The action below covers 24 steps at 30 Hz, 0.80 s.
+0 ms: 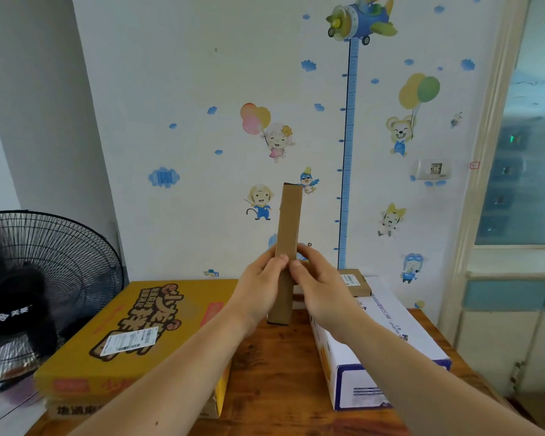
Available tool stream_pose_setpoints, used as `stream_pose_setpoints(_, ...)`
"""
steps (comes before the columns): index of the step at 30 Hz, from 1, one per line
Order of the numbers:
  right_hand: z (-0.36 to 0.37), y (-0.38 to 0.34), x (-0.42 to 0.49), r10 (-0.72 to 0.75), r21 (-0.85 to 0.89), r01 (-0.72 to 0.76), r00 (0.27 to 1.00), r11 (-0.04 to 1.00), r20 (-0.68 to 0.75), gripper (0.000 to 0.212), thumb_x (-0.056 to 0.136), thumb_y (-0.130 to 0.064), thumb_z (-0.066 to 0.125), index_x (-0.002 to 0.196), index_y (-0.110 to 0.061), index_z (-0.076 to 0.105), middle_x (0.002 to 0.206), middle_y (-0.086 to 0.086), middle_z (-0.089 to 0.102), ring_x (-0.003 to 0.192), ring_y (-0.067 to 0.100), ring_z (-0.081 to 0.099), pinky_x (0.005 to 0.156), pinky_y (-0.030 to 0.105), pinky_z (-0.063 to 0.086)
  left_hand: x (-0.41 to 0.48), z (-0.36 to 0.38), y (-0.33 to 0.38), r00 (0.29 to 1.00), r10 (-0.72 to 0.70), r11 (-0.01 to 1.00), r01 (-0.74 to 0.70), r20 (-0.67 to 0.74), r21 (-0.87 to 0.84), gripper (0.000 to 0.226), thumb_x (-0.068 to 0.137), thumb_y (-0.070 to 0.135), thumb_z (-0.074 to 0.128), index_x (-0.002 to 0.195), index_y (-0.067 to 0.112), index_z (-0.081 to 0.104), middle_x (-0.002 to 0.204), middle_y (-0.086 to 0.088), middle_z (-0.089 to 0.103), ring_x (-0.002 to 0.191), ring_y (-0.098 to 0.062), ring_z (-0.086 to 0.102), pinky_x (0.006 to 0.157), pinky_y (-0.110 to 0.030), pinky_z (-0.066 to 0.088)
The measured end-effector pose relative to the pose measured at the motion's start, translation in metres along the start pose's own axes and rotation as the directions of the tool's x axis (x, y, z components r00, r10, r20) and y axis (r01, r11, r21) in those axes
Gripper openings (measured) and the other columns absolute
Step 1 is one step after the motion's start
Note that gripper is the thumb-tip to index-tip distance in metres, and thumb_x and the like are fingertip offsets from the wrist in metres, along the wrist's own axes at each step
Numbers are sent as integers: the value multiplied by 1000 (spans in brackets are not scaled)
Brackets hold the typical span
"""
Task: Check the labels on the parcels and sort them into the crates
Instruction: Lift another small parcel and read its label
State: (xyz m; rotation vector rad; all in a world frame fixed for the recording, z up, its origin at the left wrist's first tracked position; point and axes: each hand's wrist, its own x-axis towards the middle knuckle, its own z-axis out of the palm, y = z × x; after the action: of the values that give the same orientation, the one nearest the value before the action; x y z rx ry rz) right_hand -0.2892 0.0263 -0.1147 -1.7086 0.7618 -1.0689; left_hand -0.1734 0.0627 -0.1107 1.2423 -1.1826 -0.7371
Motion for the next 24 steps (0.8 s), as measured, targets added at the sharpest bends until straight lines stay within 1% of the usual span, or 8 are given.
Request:
stream_pose_setpoints(2,0,6,2,-4,-21,4,1000,1000,-2,44,85,-64,44,129,-60,46,121,-18,66,116,7,61,101,43,50,1,-1,3,1000,9,1000,-9,-2,-24,27,100,32,47,102,43,71,103,1,74,103,-20,68,97,-51,51)
stream_pose_setpoints(6,-1,11,1,-77,-145,77,997,986,4,37,102,-41,43,130,-64,34,134,-17,51,120,2,52,106,35,45,3,-2,4,998,55,998,-55,10,-36,22,87,36,64,109,34,68,106,1,74,103,-20,69,93,-45,55)
stream_pose_setpoints(10,-5,10,2,-131,-312,128,991,941,11,44,103,-29,48,141,-47,37,121,-21,40,109,-7,46,102,24,41,5,-5,0,995,66,998,-66,-76,-5,18,87,17,69,103,26,67,100,1,72,101,-20,68,88,-38,56)
stream_pose_setpoints(12,-8,12,3,-134,-391,112,991,914,-30,46,100,-21,54,141,-39,43,120,-17,38,109,0,46,102,27,43,6,-7,-1,993,51,999,-53,-106,-9,27,85,17,69,111,22,65,104,-1,72,100,-20,67,90,-40,56)
stream_pose_setpoints(15,-12,13,6,-80,-461,3,986,888,-147,55,96,-20,60,144,-33,38,137,-6,35,129,19,40,107,33,39,8,-10,-3,989,3,998,-11,-145,-59,30,92,10,60,121,18,56,110,-4,70,99,-22,68,87,-41,56)
stream_pose_setpoints(19,-22,4,8,106,-240,-166,964,957,-245,81,91,-35,68,154,-29,18,149,-2,34,131,23,42,103,39,41,9,-20,0,990,-60,980,34,-129,-197,25,97,4,50,118,13,60,105,-12,72,96,-28,69,83,-42,56)
stream_pose_setpoints(21,-26,1,11,171,-10,-177,961,984,-218,67,92,-38,65,148,-28,31,136,-4,52,118,20,54,99,37,46,8,-26,1,991,-98,973,77,-90,-216,24,97,5,46,113,14,63,106,-16,72,99,-32,69,87,-48,55)
stream_pose_setpoints(24,-29,1,14,209,140,-185,961,973,-181,34,95,-34,63,126,-27,51,119,0,64,106,20,61,99,43,50,8,-31,1,994,-96,984,86,-58,-155,21,97,10,48,110,18,62,107,-13,72,103,-33,67,92,-53,54)
